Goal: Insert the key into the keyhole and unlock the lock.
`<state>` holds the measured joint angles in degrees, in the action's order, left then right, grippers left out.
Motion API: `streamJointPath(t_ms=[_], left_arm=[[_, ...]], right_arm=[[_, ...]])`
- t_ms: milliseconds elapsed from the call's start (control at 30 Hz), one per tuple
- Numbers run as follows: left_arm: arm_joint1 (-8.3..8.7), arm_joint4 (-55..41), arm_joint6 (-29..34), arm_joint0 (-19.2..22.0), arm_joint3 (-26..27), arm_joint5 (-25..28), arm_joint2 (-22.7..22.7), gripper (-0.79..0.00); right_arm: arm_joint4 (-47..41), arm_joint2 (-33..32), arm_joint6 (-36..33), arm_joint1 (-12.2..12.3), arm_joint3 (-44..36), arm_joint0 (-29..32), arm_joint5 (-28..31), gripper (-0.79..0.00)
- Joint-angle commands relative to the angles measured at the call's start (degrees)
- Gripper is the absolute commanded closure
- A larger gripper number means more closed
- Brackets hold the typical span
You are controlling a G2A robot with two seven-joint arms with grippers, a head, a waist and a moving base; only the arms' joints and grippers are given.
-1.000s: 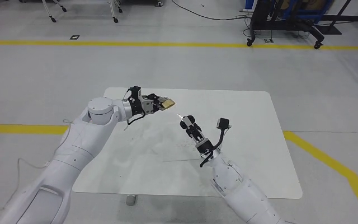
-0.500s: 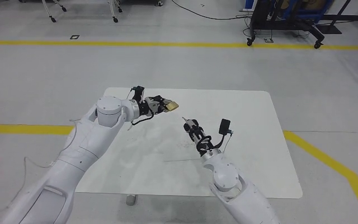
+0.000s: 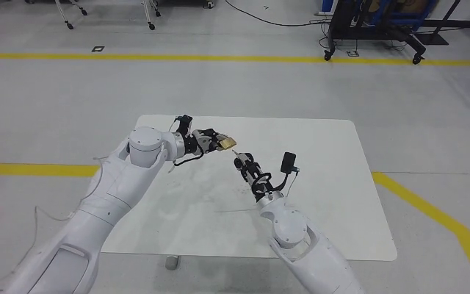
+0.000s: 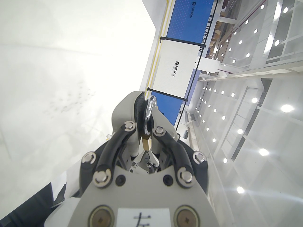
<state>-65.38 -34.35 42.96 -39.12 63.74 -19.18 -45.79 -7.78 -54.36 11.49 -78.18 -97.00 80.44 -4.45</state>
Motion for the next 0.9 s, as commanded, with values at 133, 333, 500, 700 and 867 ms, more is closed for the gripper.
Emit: streamJointPath(t_ms=[133, 333, 500, 700, 867], left_arm=[[-0.34, 0.93, 1.37, 0.09, -0.29, -0.12, -0.05, 0.000], [-0.70, 1.94, 1.72, 0.03, -0.38, -0.26, -0.01, 0.000], [-0.91, 2.21, 1.95, -0.02, -0.58, 0.01, -0.51, 0.000], [-1.08, 3.95, 3.28, -0.06, -0.41, 0.41, -0.45, 0.000], [-1.31, 4.81, 4.14, 0.01, -0.47, 0.69, -0.42, 0.000]], right_arm=[[0.15, 0.10, 1.40, -0.66, 1.25, -1.11, -0.55, 0.000], [0.06, 0.55, 1.93, -1.28, 1.80, -1.56, -1.60, 0.000], [0.66, 0.27, 2.10, -1.55, 1.62, -1.26, -1.48, 0.000], [1.56, -0.08, 1.29, -1.81, 2.01, -1.29, -1.45, 0.000], [1.54, -0.37, 1.51, -2.20, 2.61, -1.88, -1.43, 0.000]])
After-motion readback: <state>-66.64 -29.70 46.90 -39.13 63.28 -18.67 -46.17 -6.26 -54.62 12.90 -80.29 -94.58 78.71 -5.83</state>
